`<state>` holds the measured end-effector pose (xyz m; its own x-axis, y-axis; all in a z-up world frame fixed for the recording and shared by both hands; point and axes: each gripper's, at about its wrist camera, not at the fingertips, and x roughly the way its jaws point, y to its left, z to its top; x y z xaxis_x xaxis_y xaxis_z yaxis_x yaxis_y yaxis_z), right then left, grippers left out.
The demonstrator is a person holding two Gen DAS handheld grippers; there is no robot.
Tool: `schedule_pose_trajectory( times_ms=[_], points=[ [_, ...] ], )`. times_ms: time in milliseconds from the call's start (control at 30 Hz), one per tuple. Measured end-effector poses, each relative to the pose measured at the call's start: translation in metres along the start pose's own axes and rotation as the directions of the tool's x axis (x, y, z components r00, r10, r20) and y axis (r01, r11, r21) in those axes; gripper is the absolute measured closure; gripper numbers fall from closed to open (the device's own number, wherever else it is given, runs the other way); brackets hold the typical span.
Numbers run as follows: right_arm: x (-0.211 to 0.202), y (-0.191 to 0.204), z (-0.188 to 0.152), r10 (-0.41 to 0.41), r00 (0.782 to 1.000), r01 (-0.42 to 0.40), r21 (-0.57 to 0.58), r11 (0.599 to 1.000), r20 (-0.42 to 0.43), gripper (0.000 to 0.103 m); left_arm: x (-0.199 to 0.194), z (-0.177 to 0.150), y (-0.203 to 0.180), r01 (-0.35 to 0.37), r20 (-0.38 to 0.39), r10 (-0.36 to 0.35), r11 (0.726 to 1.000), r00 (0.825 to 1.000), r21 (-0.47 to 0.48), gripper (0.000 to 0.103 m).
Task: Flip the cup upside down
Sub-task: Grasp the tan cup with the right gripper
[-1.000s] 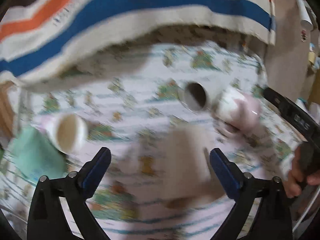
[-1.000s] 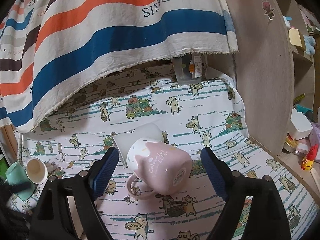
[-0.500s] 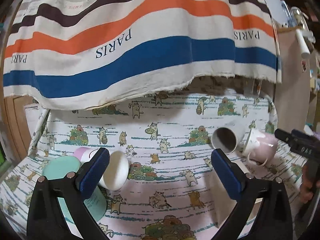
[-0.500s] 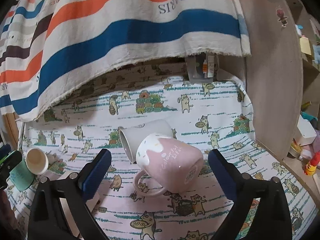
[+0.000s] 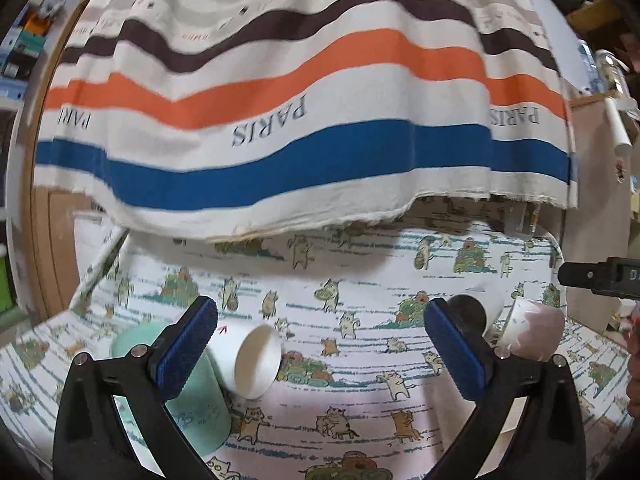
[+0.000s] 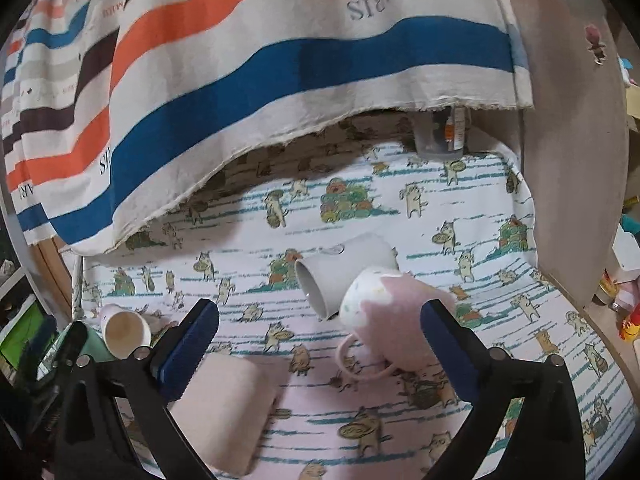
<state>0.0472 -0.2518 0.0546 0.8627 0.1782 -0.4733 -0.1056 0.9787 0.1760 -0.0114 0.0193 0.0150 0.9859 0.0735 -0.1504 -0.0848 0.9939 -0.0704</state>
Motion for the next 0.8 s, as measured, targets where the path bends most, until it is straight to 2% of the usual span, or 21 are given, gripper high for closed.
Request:
schedule_pose_trajectory(
  times_ms=[200, 367, 533, 667, 800],
  points=[
    [0.019, 0.03, 0.003, 0.069, 0.985, -0.069, 0.009, 0.998, -0.157, 0.001, 0.013, -0.005, 0.009, -0.01, -0.072, 0.007, 0.999, 0.997, -0.043, 0.0],
    [0.05, 0.062, -0.007, 0.006, 0.944, -0.02, -0.038, 0.999, -0.329, 0.001, 0.014, -0.006, 0.014, -0.013, -0.074, 0.008, 0.998, 0.997, -0.067, 0.0],
    [0.078, 0.071, -0.015, -0.041, 0.906, 0.024, -0.045, 0.999, -0.422, 0.001, 0.012, -0.005, 0.018, -0.022, -0.065, 0.017, 0.996, 0.998, -0.084, 0.0],
    [0.096, 0.071, -0.02, -0.012, 0.872, 0.016, 0.003, 1.0, -0.49, 0.001, 0.015, -0.005, 0.02, -0.027, -0.077, 0.019, 0.995, 0.997, -0.097, 0.0],
    [0.106, 0.076, -0.026, -0.013, 0.858, 0.016, 0.001, 1.0, -0.513, 0.003, 0.016, -0.005, 0.021, -0.026, -0.086, 0.017, 0.994, 0.996, -0.109, 0.0]
  ],
)
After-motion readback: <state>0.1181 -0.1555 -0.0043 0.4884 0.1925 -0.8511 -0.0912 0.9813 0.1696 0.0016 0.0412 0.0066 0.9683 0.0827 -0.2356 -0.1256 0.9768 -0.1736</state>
